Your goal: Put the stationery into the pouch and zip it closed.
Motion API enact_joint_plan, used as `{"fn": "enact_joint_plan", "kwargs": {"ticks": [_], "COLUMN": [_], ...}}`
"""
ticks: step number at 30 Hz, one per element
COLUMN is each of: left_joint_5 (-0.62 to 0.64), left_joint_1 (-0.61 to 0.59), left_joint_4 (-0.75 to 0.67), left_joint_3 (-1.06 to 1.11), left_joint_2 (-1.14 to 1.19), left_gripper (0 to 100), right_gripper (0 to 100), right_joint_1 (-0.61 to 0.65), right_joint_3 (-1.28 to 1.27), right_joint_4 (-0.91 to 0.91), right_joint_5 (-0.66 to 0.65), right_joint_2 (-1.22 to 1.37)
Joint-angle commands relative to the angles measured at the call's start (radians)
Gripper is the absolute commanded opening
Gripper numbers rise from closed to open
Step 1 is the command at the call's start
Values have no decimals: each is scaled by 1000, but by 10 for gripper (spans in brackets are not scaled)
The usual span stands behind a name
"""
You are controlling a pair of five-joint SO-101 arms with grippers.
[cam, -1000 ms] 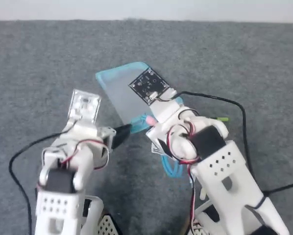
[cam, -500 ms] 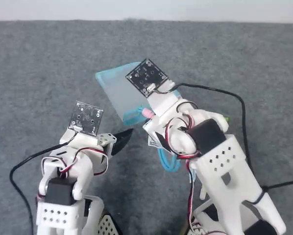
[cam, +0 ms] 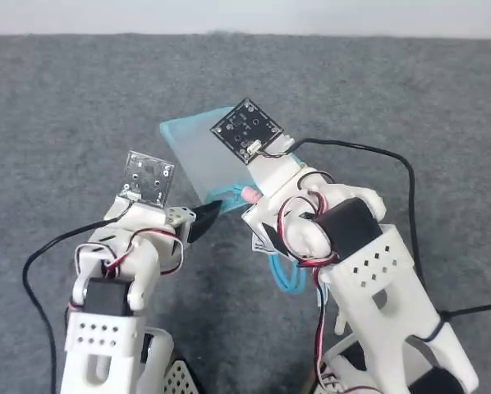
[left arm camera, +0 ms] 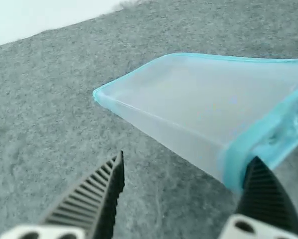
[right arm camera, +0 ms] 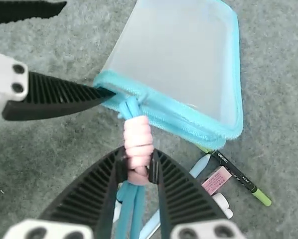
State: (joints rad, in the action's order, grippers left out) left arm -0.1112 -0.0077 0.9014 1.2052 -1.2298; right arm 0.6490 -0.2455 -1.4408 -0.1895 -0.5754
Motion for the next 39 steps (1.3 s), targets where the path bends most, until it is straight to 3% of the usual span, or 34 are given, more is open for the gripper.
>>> {"fn": "enact_joint_plan", "kwargs": {"ticks": [1,10,23,31,36,39], "left_joint_5": [-5,28,46,46,52,66], "left_joint_1": [-11,-94,-35,-28,-25,-25], "left_joint_4": [-83,-216,-307,-285,-281,-279], "left_joint_3": [-15,-15,38,33,24,22], "left_joint_2": [81,193,195,193,198,198], "left_gripper": [360,359,311,311,311,311], "right_gripper": [6,6,7,13,159,253], "right_joint_1": [27,125,125,119,165,196], "right_joint_3": [6,-60,-172,-503,-571,-629], "right_joint_4": [-1,-45,-22,360,435,547], "right_joint_5": [-11,-72,-98,-78,91,104], "right_joint_2": [-16,-177,-243,-206,-196,-142]}}
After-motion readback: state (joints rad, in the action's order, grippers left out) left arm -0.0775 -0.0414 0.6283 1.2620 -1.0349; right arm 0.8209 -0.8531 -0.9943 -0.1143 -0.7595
